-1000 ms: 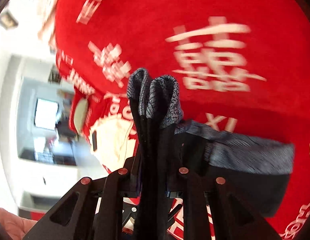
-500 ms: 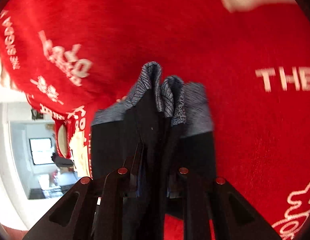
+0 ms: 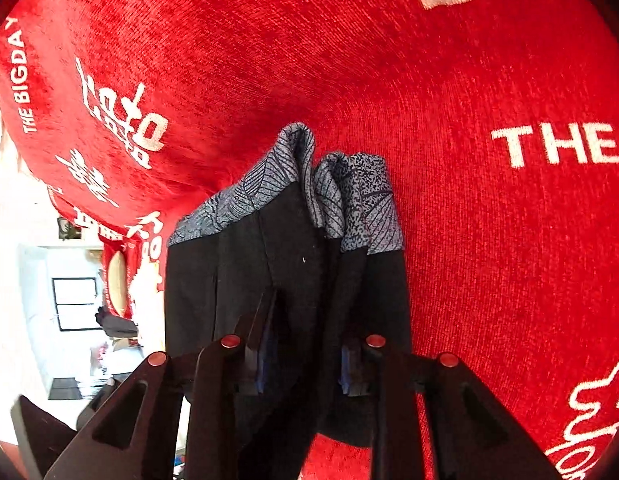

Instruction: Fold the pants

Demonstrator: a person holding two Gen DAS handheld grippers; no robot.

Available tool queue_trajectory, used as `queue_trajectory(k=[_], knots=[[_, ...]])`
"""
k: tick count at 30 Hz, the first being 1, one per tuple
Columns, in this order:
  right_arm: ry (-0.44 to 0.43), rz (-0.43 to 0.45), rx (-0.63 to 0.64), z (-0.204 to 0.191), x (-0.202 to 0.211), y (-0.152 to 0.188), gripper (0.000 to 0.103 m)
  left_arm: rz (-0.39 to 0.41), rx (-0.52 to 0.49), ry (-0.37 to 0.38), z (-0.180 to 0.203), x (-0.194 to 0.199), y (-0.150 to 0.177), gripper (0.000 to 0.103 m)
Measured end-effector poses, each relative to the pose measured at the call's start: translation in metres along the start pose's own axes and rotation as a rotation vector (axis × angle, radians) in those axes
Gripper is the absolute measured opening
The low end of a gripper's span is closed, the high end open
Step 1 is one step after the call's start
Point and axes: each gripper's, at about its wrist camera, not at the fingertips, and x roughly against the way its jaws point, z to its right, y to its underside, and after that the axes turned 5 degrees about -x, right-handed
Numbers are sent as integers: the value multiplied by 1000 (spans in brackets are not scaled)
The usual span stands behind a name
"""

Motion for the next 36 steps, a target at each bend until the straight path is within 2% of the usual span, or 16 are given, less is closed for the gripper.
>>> queue_trajectory(k=[2,6,8,10,14,16,18,21,22,23,25,27,30,33,35,36], knots=[[25,1,10,-6,2,2,34,7,34,30,-12,6,2,57],[116,2,63,-17,3,7,35,56,54,117,-25,21,-1,57],[171,9,97,-22,3,10,35,75,55,113,-29,28,-2,57],[216,24,102,-29,2,12,40,82,64,44,-40,29,-2,57],[350,77,94,-40,13,17,69,31,186,-113,-93,8,-3,57],[339,96,82,-43,23,22,71,1,279,-162,-127,-7,-2,57],[335,133,71,-49,34,28,71,-54,389,-177,-159,-28,2,57],[310,167,65,-61,43,39,71,-116,528,-143,-181,-48,14,57],[287,164,63,-64,45,44,69,-128,554,-124,-182,-52,18,57],[255,154,66,-70,43,50,61,-146,576,-102,-180,-58,24,57],[227,124,85,-73,42,59,49,-173,584,-88,-172,-70,33,57],[240,67,114,-76,25,68,43,-164,587,-103,-164,-75,38,57],[348,21,154,-65,-3,70,35,-157,588,-123,-156,-83,39,57],[396,51,179,-59,-16,64,31,-149,581,-135,-154,-87,41,58],[422,69,190,-61,-20,59,33,-148,596,-131,-158,-87,44,65],[426,71,185,-61,-21,59,34,-152,609,-137,-161,-87,46,76]])
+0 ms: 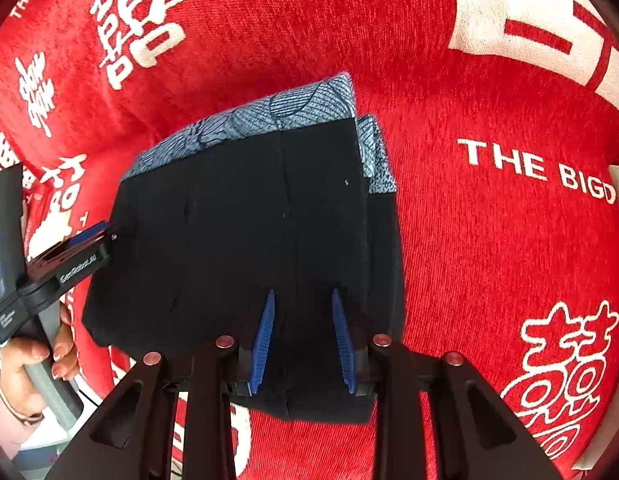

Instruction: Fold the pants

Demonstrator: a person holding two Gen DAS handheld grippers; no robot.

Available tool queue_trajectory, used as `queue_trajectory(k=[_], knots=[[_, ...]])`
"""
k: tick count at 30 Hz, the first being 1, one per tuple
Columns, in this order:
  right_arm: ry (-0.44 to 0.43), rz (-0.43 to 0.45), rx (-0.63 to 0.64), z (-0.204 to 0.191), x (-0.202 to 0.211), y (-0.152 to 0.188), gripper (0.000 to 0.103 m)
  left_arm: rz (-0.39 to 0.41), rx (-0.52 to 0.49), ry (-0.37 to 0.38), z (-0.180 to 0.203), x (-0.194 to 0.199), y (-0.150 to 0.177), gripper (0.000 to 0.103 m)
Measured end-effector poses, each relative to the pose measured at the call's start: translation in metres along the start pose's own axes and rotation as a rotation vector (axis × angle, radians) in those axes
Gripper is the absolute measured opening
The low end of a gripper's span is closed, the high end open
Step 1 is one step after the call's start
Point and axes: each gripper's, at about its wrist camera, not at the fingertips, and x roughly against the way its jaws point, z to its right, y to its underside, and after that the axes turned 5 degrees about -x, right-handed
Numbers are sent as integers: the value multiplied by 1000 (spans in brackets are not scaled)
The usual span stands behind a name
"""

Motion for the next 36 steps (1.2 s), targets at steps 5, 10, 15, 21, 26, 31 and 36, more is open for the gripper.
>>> queue_trajectory(k=[5,10,15,21,26,31,36], knots=[[6,15,10,-5,-4,3,40,-62,125,92,-24,-7,-3,83],[-19,6,51,-24,-12,3,74,-37,74,51,-15,-1,-1,83],[89,-8,155,-55,-24,8,83,-50,94,71,-18,-1,-3,83],[107,-19,185,-71,-35,7,89,-46,69,66,-17,3,0,83],[91,-26,164,-72,-34,6,89,-54,60,65,-17,10,2,83],[65,-13,94,-64,-19,6,89,-41,28,44,-19,25,11,83],[55,52,-18,-39,15,21,90,-21,-3,24,-26,44,29,83]])
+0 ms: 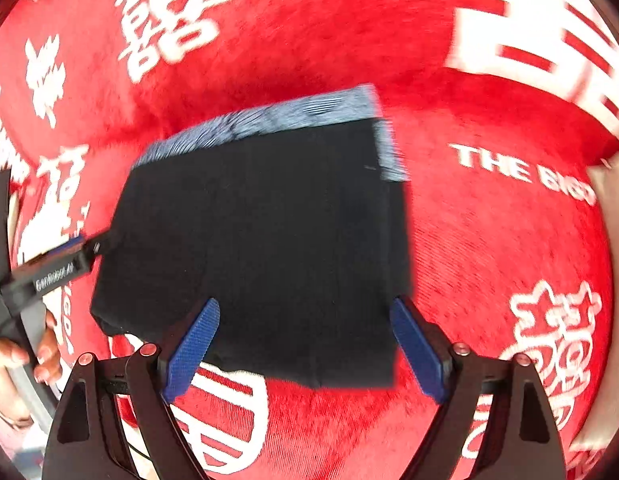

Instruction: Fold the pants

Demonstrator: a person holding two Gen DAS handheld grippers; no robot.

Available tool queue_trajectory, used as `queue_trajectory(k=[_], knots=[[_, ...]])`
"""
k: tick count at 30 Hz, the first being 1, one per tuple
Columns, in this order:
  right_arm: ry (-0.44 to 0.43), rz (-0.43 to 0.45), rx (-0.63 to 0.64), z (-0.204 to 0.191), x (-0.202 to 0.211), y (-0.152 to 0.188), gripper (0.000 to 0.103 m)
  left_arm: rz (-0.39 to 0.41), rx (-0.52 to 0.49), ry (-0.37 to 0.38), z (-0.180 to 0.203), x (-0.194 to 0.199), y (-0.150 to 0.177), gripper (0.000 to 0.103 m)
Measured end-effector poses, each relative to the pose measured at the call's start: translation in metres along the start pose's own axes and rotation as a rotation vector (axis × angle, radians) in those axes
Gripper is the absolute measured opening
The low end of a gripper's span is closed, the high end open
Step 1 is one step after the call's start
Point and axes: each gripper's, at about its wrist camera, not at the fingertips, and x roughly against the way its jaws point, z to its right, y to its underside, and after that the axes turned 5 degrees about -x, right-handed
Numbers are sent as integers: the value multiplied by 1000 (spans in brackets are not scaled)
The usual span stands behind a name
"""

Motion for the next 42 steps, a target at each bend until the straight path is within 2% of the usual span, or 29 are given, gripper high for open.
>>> queue_trajectory(k=[3,8,9,10,11,13,16,19,22,27,29,30,31,33,35,38,42], knots=[[-16,12,-160,26,11,15,86,-11,-37,-5,4,2,15,83],[-151,-49,-430,68,2,38,63,-13,-54,8,13,1,28,83],[-168,-58,-453,66,-6,39,48,-18,-53,5,15,0,28,83],[-197,-66,-485,70,-11,39,43,-20,-49,1,16,0,28,83],[-200,-63,-505,71,-14,38,32,-22,-48,-1,16,0,28,83],[-202,-29,-496,72,-10,31,18,-20,-52,1,17,0,28,83],[-162,3,-439,73,-6,20,12,-32,-67,-2,18,-5,30,83],[-106,-18,-403,77,-9,11,12,-39,-56,6,16,-4,28,83],[-88,-9,-377,78,4,10,14,-35,-76,24,16,4,26,83],[-120,6,-253,54,21,15,30,-12,-140,184,24,21,26,83],[-130,2,-189,38,18,13,42,-9,-176,205,32,19,26,83],[-126,-1,-162,31,14,12,45,-25,-188,213,36,12,25,83],[-123,-10,-148,28,9,12,49,-45,-190,217,38,5,25,83],[-91,-59,-118,23,-10,13,49,-88,-197,190,41,-14,26,85],[-70,-86,-124,24,-24,13,50,-80,-215,184,43,-18,25,93],[-102,-79,-139,27,-25,14,57,-78,-240,168,45,-20,24,97],[-124,-85,-123,31,-25,17,58,-93,-235,176,42,-19,19,97]])
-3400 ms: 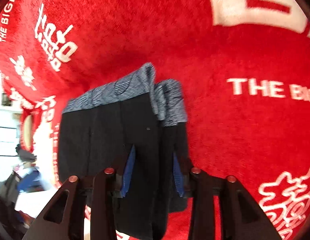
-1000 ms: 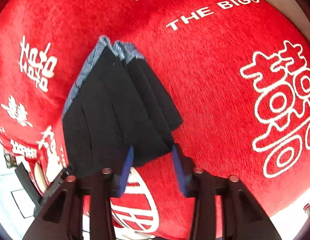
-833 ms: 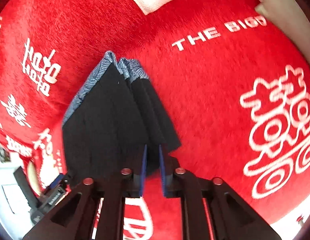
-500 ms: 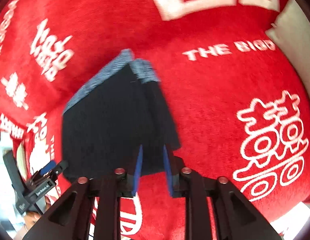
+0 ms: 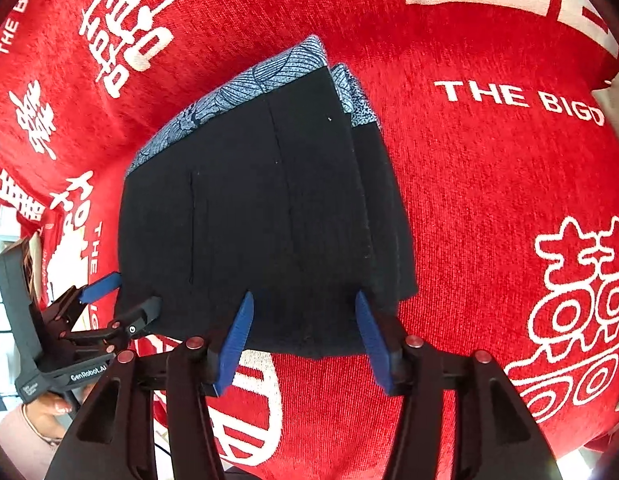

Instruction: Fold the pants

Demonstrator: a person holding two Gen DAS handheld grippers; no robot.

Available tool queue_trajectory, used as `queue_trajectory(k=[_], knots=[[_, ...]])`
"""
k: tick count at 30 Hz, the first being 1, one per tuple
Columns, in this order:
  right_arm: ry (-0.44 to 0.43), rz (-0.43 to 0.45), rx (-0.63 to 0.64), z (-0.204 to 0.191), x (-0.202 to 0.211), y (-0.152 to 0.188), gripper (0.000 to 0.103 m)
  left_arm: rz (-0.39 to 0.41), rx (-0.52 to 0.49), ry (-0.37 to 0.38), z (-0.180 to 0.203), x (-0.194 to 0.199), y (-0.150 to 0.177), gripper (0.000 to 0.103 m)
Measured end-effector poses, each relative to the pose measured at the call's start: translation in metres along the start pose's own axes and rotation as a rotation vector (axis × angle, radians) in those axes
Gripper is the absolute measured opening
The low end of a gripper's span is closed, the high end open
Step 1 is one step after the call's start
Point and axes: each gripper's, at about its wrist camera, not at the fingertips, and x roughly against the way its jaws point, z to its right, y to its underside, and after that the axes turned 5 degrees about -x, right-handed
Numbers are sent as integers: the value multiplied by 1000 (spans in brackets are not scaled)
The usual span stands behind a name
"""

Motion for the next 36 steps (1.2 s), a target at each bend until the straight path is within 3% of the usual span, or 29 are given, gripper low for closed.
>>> queue_trajectory(k=[4,7,11,15,18,23,26,33,36], knots=[[-35,-5,-7,8,11,0,60,5,14,-5,-8,11,-5,97],[-54,3,-50,22,23,-1,74,37,17,-46,-13,21,-5,97],[-69,18,-119,50,33,-5,75,63,47,-40,-30,30,-15,97],[-82,-3,-169,76,28,-12,75,39,95,-14,-55,14,-35,97],[-123,-23,-159,84,21,-24,75,13,123,36,-69,1,-46,97],[-268,-42,-126,91,13,-46,75,-38,133,253,-83,-24,-55,97],[-316,-71,-105,96,0,-55,75,-70,104,331,-85,-39,-57,97],[-439,-145,-27,93,-30,-73,75,-97,110,454,-82,-66,-67,97],[-446,-163,9,86,-36,-79,76,-99,106,457,-70,-73,-74,97]])
